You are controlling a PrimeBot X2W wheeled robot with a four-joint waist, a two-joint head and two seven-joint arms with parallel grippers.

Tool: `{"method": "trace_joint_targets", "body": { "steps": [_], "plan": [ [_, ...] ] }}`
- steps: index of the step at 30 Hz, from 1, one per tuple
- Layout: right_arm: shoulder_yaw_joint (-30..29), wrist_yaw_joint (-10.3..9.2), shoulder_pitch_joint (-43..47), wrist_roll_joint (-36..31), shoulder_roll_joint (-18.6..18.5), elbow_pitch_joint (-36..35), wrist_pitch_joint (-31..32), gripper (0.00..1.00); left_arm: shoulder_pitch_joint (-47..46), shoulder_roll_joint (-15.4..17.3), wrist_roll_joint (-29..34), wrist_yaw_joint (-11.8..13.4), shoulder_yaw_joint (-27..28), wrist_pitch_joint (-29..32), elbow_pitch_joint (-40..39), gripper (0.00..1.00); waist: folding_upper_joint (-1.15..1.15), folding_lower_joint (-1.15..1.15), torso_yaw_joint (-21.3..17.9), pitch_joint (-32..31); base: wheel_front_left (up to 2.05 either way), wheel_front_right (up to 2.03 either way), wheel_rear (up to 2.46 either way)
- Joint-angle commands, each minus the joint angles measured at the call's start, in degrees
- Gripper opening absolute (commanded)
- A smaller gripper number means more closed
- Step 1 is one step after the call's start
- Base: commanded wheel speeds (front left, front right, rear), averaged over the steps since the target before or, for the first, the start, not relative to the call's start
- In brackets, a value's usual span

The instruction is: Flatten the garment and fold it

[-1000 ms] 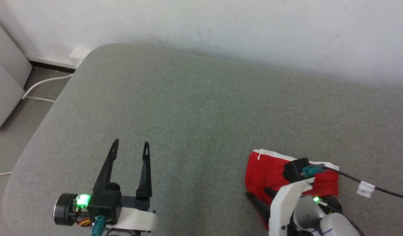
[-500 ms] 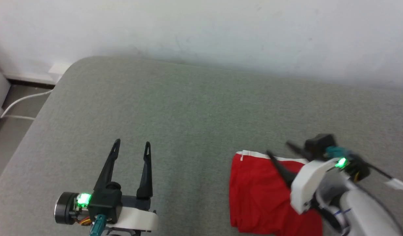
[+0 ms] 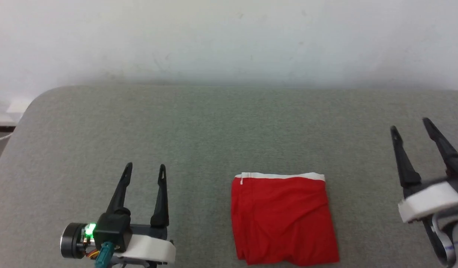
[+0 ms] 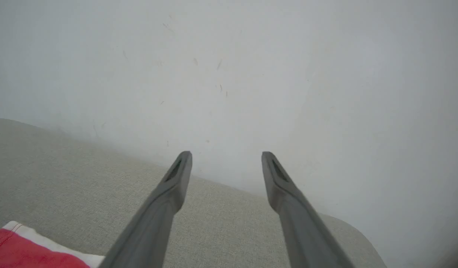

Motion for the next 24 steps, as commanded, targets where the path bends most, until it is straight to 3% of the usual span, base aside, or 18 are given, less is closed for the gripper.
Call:
{"method": "trace_joint_targets", "body": {
  "steps": [1, 11, 20, 24],
  "plan": [
    [-1.08, -0.09, 1.36, -0.33, 1.17, -0.96, -1.01, 1.0, 0.63, -0.16, 0.12, -0.39, 0.32, -0.27, 0.25, 1.0, 0.0, 0.0, -1.66, -0.29, 0.0, 0.0, 0.0],
    [-5.58, -0.09, 11.43, -0.65, 11.18, -6.19, -5.93, 1.0, 2.21, -0.73, 0.71, -1.35, 1.31, -0.27, 1.38, 1.0, 0.0, 0.0, -3.09, 0.3, 0.0, 0.0, 0.0],
    [-3.96, -0.09, 13.37, -0.73, 12.57, -5.73, -6.58, 1.0, 2.21, -1.35, 1.3, -1.99, 0.99, -0.27, 2.08, 1.0, 0.0, 0.0, -2.52, 0.94, 0.0, 0.0, 0.0],
    [-2.91, -0.09, 13.2, 0.71, 12.04, -5.99, -3.58, 1.0, 1.48, -1.54, 1.44, -2.29, 0.97, -0.27, 1.92, 1.0, 0.0, 0.0, -1.88, 1.64, 0.0, 0.0, 0.0]
  ]
}}
